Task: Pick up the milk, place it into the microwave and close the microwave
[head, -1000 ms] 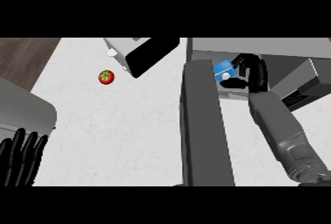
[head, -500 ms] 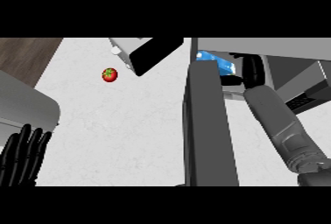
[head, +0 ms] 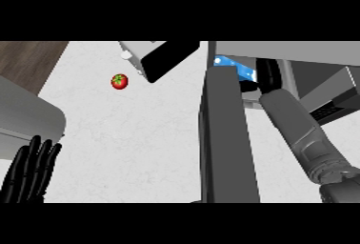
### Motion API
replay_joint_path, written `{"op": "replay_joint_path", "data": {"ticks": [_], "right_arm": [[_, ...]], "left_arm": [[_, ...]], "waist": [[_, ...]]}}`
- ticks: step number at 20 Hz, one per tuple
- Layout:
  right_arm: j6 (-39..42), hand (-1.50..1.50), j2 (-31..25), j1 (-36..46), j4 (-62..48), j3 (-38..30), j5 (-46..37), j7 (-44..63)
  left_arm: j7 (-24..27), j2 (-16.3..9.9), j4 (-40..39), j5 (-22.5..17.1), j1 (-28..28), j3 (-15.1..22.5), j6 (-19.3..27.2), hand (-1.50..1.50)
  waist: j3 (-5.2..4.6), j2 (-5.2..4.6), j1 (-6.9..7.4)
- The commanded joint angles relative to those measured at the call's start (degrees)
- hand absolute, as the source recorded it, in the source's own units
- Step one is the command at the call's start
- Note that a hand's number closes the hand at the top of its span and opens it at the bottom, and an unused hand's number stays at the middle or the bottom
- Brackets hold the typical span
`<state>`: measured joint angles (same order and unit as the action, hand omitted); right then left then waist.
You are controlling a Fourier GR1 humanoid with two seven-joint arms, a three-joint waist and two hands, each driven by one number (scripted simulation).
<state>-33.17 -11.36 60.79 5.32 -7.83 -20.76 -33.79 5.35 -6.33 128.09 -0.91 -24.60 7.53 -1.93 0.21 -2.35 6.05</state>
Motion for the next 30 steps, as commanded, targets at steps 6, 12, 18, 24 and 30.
{"op": "replay_joint_path", "data": {"ticks": [6,12,18,24,30], "right_arm": [[-3.0,-1.5,0.7,-1.0,0.9,-2.8,2.2,-1.5],[-4.3,-1.5,-1.0,-0.7,1.0,-4.1,3.0,-1.9],[-2.8,-1.5,-4.2,-2.6,2.7,-6.4,4.9,-6.3],[2.4,-1.5,-6.8,-1.2,2.1,-7.6,5.9,-6.0],[13.7,-1.5,-8.5,-4.8,2.9,-10.5,9.3,-10.6]], "left_arm": [[-1.1,0.9,2.1,2.3,-2.2,2.7,0.8,-1.5],[-0.8,1.2,1.6,4.3,-2.5,4.0,1.1,-1.5],[-1.7,2.5,3.3,6.1,-3.0,5.8,2.5,-1.5],[0.7,1.2,1.9,4.9,-4.4,5.0,0.6,-1.5],[0.8,2.6,2.8,6.6,-6.2,7.4,2.0,-1.5]], "waist": [[0.02,0.37,-0.92],[-0.01,0.33,-0.99],[0.01,0.71,-1.82],[-0.05,0.8,-1.71],[-0.05,1.26,-2.82]]}}
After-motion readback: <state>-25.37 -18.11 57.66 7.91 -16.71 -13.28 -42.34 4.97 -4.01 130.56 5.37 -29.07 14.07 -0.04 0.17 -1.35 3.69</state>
